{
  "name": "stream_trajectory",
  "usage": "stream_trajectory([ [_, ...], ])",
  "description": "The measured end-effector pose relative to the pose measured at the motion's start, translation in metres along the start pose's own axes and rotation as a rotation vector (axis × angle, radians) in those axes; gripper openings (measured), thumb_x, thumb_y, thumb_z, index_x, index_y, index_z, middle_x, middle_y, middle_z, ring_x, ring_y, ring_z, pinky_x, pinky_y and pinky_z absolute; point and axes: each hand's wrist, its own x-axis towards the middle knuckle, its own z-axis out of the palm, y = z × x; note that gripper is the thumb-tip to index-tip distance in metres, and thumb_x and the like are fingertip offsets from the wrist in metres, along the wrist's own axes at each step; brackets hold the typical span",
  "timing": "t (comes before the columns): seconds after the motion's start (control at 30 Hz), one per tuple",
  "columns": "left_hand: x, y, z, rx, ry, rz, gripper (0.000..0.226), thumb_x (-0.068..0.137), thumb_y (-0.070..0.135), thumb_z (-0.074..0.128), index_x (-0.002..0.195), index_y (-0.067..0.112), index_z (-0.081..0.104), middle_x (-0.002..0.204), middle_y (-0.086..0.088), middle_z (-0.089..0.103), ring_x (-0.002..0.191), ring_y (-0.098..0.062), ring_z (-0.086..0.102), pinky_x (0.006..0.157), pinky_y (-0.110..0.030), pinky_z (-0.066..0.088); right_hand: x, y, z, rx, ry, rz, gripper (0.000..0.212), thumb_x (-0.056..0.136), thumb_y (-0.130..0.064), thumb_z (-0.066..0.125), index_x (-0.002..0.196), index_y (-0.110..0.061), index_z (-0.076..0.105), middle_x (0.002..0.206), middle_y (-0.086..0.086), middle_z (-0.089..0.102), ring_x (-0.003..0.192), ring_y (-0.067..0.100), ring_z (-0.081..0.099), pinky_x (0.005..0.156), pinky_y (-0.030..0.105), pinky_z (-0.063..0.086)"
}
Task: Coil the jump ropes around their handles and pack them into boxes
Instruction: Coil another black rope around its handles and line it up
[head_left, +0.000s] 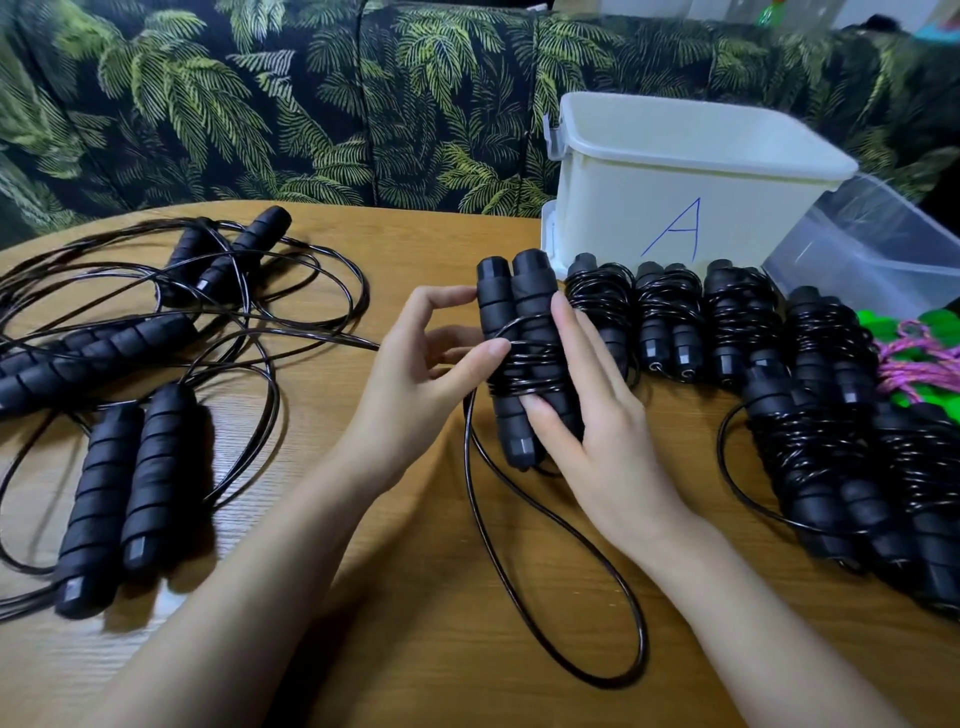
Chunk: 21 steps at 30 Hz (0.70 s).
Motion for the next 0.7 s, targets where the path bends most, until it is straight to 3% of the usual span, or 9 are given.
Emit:
stream_trajectory([
  [0.1,0.0,0.001,0.002,-0.038,0.012,0.006,0.049,0.082,0.024,0.069,0.124,0.011,0.047,0.099,-0.012,0.069,0.085,-0.015,0.069,0.076,-0.028,0.055,0.0,-0.003,0.0,-0.075,-0.049,0.002,0.082,0.099,-0.015,0.056,0.15,-0.043,-0.001,0.166,-0.003,0.006,0.134,-0.028,0.004,0.104,-0.004,0.012],
  [0.2,0.0,0.001,0.004,-0.053,0.038,0.023,0.047,0.08,0.021,0.07,0.12,0.011,0.046,0.093,-0.006,0.069,0.081,-0.013,0.068,0.071,-0.025,0.055,-0.001,-0.006,0.004,-0.204,-0.059,-0.022,0.089,0.098,-0.017,0.055,0.149,-0.047,-0.011,0.166,-0.004,-0.01,0.144,-0.008,0.011,0.102,0.009,0.024],
  [0.27,0.0,-0.001,0.005,-0.038,0.044,0.029,0.046,0.079,0.023,0.071,0.118,0.013,0.048,0.095,-0.004,0.07,0.081,-0.016,0.068,0.071,-0.027,0.055,-0.003,-0.008,0.008,-0.292,-0.022,-0.035,0.091,0.094,-0.022,0.056,0.157,-0.032,-0.009,0.165,-0.003,-0.018,0.148,0.011,0.02,0.095,0.015,0.036],
  [0.33,-0.001,-0.004,0.007,-0.033,0.059,0.02,0.046,0.079,0.024,0.076,0.116,0.015,0.05,0.098,-0.004,0.069,0.081,-0.018,0.067,0.07,-0.028,0.054,-0.004,-0.011,0.011,-0.388,0.001,-0.025,0.096,0.087,-0.036,0.057,0.158,-0.019,-0.004,0.165,-0.002,-0.015,0.149,0.02,0.018,0.093,0.022,0.043],
  [0.47,0.001,-0.005,0.008,-0.01,0.088,0.017,0.05,0.076,0.023,0.077,0.12,0.02,0.054,0.096,0.003,0.072,0.084,-0.017,0.068,0.073,-0.032,0.055,-0.002,-0.013,0.01,-0.509,0.032,-0.009,0.102,0.081,-0.053,0.056,0.157,-0.023,-0.005,0.166,-0.001,0.0,0.14,0.024,0.032,0.087,0.032,0.053],
  [0.57,0.002,-0.003,0.005,0.003,0.038,0.032,0.051,0.078,0.021,0.076,0.125,0.022,0.056,0.097,0.005,0.073,0.084,-0.015,0.068,0.073,-0.031,0.055,-0.002,-0.013,0.009,-0.454,0.03,-0.021,0.1,0.083,-0.046,0.06,0.156,-0.029,-0.005,0.166,-0.003,-0.001,0.142,0.022,0.032,0.089,0.029,0.05],
  [0.7,0.001,-0.003,0.001,-0.023,-0.032,0.036,0.061,0.078,0.03,0.077,0.134,0.022,0.053,0.111,-0.005,0.069,0.088,-0.029,0.062,0.086,-0.052,0.054,-0.002,-0.007,0.004,-0.262,0.015,-0.001,0.097,0.084,-0.034,0.064,0.155,-0.039,-0.002,0.165,-0.009,-0.001,0.148,0.01,0.022,0.101,0.018,0.033],
])
